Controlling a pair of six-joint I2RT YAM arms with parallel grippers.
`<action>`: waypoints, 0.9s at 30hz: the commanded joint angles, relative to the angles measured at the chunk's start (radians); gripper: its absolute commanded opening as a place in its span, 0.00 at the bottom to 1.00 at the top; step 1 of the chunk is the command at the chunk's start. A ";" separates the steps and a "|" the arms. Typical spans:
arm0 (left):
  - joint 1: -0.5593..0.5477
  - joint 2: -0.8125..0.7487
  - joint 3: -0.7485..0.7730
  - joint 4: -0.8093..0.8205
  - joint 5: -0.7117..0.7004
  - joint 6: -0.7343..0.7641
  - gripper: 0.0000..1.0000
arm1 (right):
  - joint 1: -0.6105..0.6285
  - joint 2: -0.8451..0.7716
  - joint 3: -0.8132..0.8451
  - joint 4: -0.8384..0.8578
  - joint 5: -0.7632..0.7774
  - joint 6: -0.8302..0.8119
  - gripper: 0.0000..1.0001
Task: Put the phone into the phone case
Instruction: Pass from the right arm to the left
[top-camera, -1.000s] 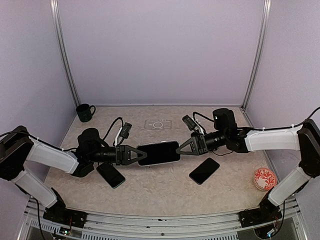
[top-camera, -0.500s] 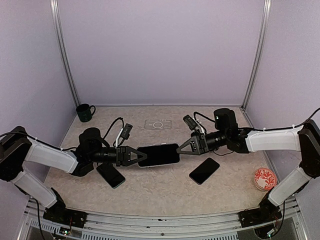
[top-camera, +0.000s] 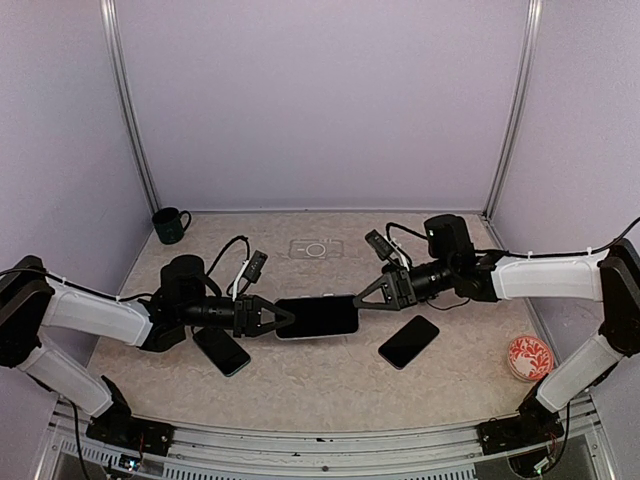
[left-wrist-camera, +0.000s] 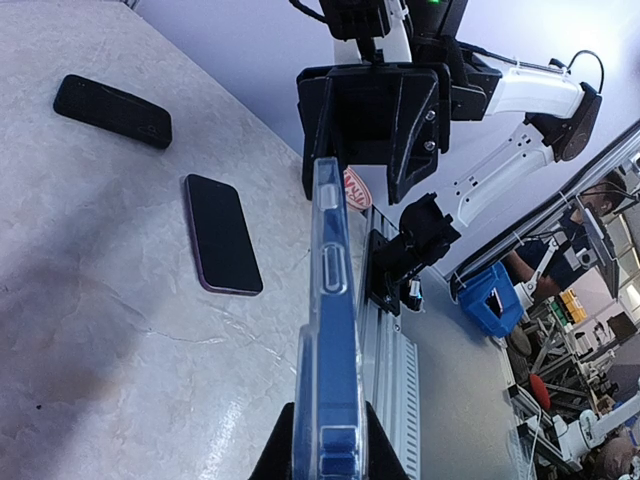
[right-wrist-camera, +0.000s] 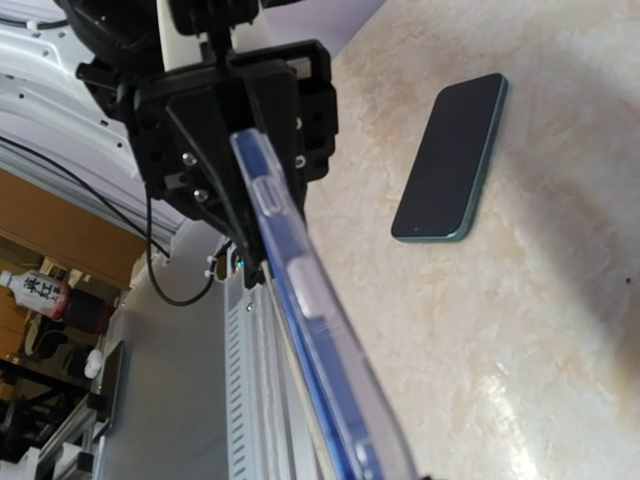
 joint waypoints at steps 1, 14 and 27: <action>-0.010 -0.013 0.029 -0.009 -0.014 0.020 0.00 | 0.002 -0.023 0.040 -0.017 0.005 -0.044 0.40; -0.016 -0.010 0.036 -0.016 -0.015 0.016 0.00 | 0.020 -0.005 0.051 -0.040 0.011 -0.068 0.32; -0.021 0.004 0.044 -0.014 -0.019 0.016 0.00 | 0.035 -0.001 0.032 -0.031 0.013 -0.077 0.21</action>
